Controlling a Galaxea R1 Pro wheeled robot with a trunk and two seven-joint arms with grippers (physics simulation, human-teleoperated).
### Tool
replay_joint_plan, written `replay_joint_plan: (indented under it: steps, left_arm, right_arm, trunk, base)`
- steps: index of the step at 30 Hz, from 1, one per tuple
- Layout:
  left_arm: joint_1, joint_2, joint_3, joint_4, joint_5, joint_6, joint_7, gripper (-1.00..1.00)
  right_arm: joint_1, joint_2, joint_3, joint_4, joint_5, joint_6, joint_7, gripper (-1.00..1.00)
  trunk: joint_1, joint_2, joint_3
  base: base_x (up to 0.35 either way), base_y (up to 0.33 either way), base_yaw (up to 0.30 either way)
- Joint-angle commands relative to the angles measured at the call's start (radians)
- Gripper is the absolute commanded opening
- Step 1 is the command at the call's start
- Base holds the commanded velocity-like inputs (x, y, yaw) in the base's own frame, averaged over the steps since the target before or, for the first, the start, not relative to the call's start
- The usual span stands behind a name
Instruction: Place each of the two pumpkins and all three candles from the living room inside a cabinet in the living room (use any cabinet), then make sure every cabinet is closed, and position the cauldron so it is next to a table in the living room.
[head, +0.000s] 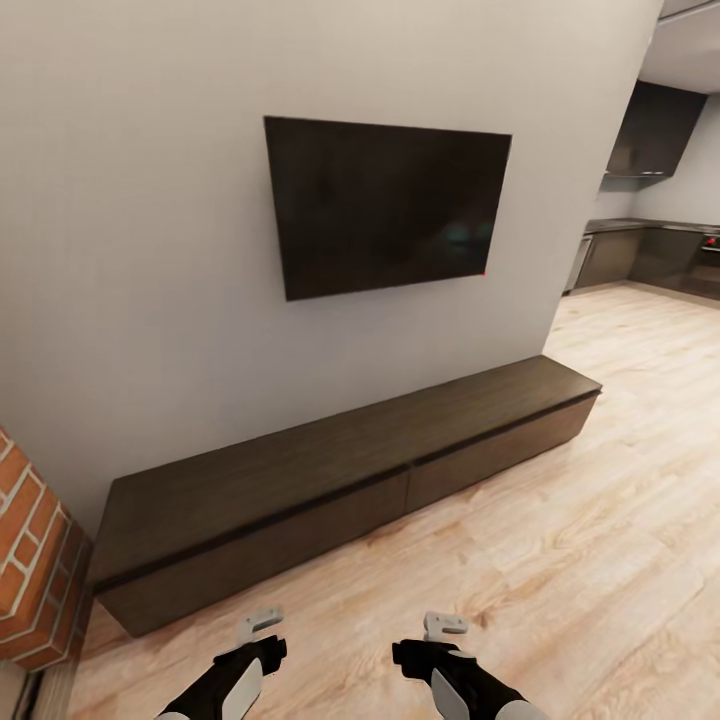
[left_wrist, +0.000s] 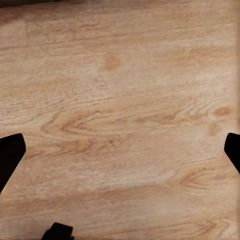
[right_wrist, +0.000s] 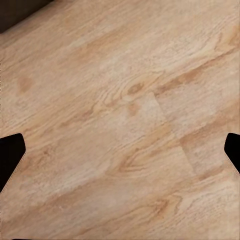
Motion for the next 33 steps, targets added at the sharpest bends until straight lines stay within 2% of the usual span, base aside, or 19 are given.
replay_joint_plan:
  steps: [1, 9, 23, 33]
  left_arm:
    - [0.000, 0.000, 0.002, -0.002, 0.003, 0.006, 0.004, 1.00]
    - [0.000, 0.000, 0.001, -0.002, 0.002, 0.006, 0.004, 1.00]
    - [0.000, -0.002, 0.000, -0.002, 0.001, 0.006, 0.004, 1.00]
    - [0.000, -0.001, 0.002, -0.002, 0.004, 0.006, 0.004, 1.00]
  right_arm:
    - [0.000, 0.000, 0.005, -0.002, -0.010, 0.006, -0.005, 1.00]
    - [0.000, 0.001, 0.006, -0.002, -0.010, 0.006, -0.005, 1.00]
    - [0.000, 0.001, 0.006, -0.001, -0.009, 0.005, -0.005, 1.00]
    - [0.000, 0.001, 0.006, -0.002, -0.008, 0.006, -0.004, 1.00]
  trunk:
    - [0.001, 0.000, -0.001]
    - [0.001, 0.000, -0.001]
    - [0.001, 0.000, -0.001]
    - [0.001, 0.000, -0.001]
  base:
    - [0.290, 0.000, 0.000]
    - [0.063, 0.000, 0.000]
    - [-0.153, 0.000, 0.000]
    - [0.056, 0.000, 0.000]
